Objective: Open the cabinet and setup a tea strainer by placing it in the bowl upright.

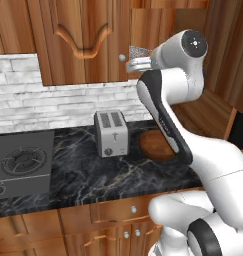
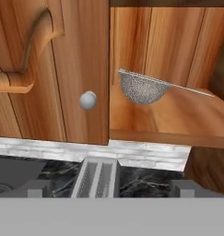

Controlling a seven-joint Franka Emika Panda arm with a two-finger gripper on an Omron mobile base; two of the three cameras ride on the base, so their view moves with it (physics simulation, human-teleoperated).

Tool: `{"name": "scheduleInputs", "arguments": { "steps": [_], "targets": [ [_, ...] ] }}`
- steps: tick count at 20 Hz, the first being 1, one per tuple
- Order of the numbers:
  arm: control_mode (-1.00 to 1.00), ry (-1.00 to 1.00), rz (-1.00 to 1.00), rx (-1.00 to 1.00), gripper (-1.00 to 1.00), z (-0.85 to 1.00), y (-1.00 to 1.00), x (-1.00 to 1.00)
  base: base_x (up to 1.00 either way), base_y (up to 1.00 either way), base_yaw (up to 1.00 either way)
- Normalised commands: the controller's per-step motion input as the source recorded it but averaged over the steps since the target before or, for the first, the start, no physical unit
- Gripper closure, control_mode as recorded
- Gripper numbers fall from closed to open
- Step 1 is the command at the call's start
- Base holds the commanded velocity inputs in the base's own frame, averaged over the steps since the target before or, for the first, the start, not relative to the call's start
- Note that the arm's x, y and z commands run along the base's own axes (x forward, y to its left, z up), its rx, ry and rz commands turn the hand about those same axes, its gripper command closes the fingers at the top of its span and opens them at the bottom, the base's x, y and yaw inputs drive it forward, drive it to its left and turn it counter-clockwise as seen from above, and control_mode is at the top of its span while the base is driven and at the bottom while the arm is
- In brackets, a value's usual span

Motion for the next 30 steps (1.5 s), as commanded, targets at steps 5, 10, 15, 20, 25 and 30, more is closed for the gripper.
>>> {"name": "scheduleInputs", "arguments": {
  "steps": [5, 10, 15, 20, 25, 30],
  "targets": [
    [-1.00, 0.21, -0.08, 0.00, -1.00, 0.24, 0.33, 0.28, 0.00, 0.00, 0.00],
    [-1.00, 0.01, -0.01, 0.02, -1.00, 0.05, 0.00, 0.00, 0.00, 0.00, 0.00],
    [-1.00, -0.05, 0.00, 0.00, -1.00, 0.00, 0.11, 0.41, 0.00, 0.00, 0.00],
    [-1.00, 0.00, 0.00, 0.00, -1.00, 0.01, 0.02, 0.56, 0.00, 0.00, 0.00],
    [-1.00, 0.00, 0.00, 0.00, -1.00, 0.00, 0.10, 0.36, 0.00, 0.00, 0.00],
    [-1.00, 0.00, 0.00, 0.00, -1.00, 0.00, 0.29, 0.38, 0.00, 0.00, 0.00]
  ]
}}
